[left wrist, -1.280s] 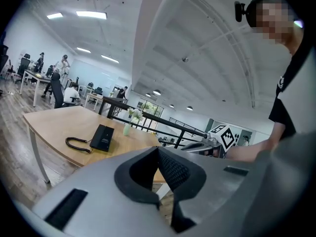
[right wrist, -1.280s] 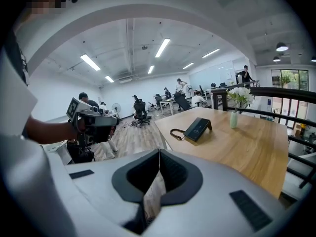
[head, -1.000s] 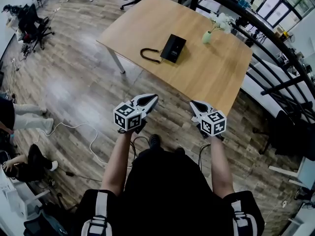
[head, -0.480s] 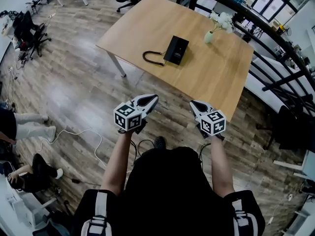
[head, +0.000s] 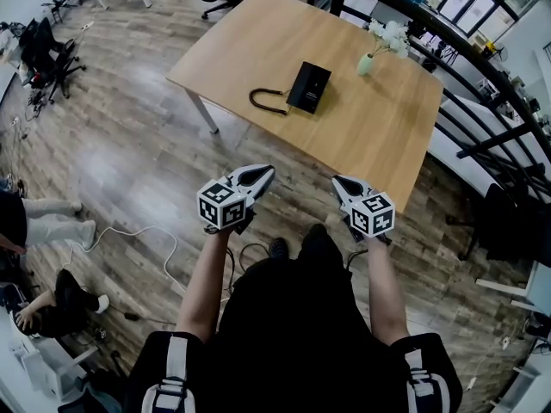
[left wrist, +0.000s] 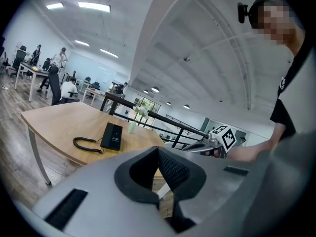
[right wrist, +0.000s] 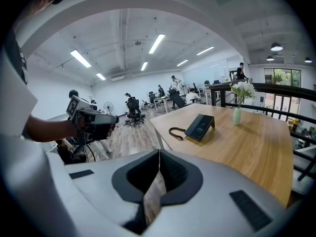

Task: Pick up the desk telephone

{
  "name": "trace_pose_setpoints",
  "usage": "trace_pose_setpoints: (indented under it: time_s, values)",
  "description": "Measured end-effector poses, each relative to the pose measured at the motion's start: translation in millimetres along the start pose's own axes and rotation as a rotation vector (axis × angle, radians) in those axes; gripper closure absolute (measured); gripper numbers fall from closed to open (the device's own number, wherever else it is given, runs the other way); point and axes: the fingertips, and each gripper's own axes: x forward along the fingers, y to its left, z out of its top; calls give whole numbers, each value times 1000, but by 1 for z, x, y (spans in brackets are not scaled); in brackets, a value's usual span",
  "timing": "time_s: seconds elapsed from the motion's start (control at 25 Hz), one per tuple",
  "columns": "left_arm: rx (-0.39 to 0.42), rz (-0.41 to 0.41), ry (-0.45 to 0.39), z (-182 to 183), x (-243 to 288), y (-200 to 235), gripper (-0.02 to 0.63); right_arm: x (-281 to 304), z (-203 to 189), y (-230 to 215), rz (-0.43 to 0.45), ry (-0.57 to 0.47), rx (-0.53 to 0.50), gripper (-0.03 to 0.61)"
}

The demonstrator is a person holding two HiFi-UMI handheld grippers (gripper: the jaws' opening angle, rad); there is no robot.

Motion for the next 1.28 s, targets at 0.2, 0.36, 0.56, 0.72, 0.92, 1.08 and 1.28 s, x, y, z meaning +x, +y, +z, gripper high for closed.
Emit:
trace_pose_setpoints:
  time_s: [0.2,0.36,0.56,0.72,0.92,1.08,1.28]
  values:
    - [-4,20,2,1,5,7,592,8,-1,-10,20,7,15,555]
    - [-16,50,-13,10,10,18,592,20,9,-17,51,8,3,555]
    - [-17,69,-21,22,24,27,592,30,26,-33,70,9,-5,555]
    - [-14,81,-17,26,39,34,592,37,31,-51,86,21,-4,555]
    - [-33,121,-22,34,54,50,592,50,40,-73,112,41,-11,555]
    - [-47,151,-31,42,65,58,592,59,47,-89,139,54,-14,555]
    - [-57,199,-40,51,79,64,592,72,55,-109,183,68,-25,554]
